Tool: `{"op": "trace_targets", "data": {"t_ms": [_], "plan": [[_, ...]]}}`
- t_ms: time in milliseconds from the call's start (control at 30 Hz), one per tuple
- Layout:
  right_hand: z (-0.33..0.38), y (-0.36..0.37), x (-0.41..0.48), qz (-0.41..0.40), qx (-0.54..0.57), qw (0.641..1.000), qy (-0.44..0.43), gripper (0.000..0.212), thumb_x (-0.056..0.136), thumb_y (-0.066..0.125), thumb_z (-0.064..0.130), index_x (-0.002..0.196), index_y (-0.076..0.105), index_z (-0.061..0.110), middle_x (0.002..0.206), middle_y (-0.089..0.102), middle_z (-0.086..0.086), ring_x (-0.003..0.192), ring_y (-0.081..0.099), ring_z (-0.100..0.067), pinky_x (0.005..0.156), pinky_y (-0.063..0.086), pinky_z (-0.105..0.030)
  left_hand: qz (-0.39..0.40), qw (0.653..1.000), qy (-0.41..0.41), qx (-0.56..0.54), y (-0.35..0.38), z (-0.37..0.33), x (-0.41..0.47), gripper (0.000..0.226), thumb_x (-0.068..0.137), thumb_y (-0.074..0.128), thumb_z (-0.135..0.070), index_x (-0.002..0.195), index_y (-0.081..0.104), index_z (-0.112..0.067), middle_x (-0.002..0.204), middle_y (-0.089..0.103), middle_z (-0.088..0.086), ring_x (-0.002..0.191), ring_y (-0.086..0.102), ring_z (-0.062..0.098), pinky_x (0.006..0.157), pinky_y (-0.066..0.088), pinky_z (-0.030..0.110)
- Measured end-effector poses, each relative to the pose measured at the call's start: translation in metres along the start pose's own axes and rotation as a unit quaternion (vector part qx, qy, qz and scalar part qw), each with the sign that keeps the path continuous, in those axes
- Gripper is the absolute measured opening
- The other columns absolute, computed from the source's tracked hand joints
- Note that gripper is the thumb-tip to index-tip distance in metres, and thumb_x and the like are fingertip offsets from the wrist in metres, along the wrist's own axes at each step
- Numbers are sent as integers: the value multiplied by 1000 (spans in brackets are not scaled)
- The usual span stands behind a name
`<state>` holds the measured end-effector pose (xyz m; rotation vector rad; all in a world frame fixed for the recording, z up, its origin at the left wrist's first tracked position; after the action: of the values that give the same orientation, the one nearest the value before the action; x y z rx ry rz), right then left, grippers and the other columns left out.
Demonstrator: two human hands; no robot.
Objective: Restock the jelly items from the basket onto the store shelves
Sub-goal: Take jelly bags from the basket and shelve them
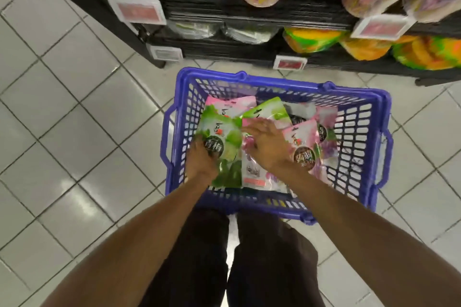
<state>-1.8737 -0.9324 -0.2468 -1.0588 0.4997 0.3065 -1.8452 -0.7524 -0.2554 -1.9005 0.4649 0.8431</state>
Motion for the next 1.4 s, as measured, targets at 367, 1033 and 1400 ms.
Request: {"op": "trace_targets", "data": {"t_ms": [367, 1033, 1400], "plan": [[-41, -7, -39, -56, -117, 945, 299, 60, 91, 55, 19, 146, 33, 15, 152, 38, -10, 148, 21, -29, 119, 9, -58, -36, 994, -46, -88, -3, -6, 3, 83, 72, 84, -11, 140, 37, -8, 133, 58, 15, 122, 56, 34, 103, 45, 43], [-44, -42, -28, 33, 109, 909, 400, 71, 60, 81, 66, 102, 61, 13, 118, 64, -9, 114, 58, -31, 94, 51, -45, 10, 978, -21, -208, -20, -22, -13, 59, 70, 87, -24, 118, 57, -10, 114, 68, 9, 107, 65, 28, 92, 53, 39], [28, -173, -130, -128, 668, 659, 320, 23, 78, 77, 2, 96, 69, 13, 81, 73, -5, 67, 70, -23, 63, 60, -47, 222, 890, -1, -398, -165, -111, -78, 18, 85, 72, -12, 93, 61, -24, 71, 75, -9, 64, 71, 6, 46, 52, 16]]}}
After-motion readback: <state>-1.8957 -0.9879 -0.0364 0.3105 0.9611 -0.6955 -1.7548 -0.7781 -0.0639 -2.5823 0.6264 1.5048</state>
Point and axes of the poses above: each hand's wrist, its own x-axis towards the middle knuckle, its own y-axis out of the palm, z = x × y, the point moved 2 cm from there along x, towards the middle knuckle
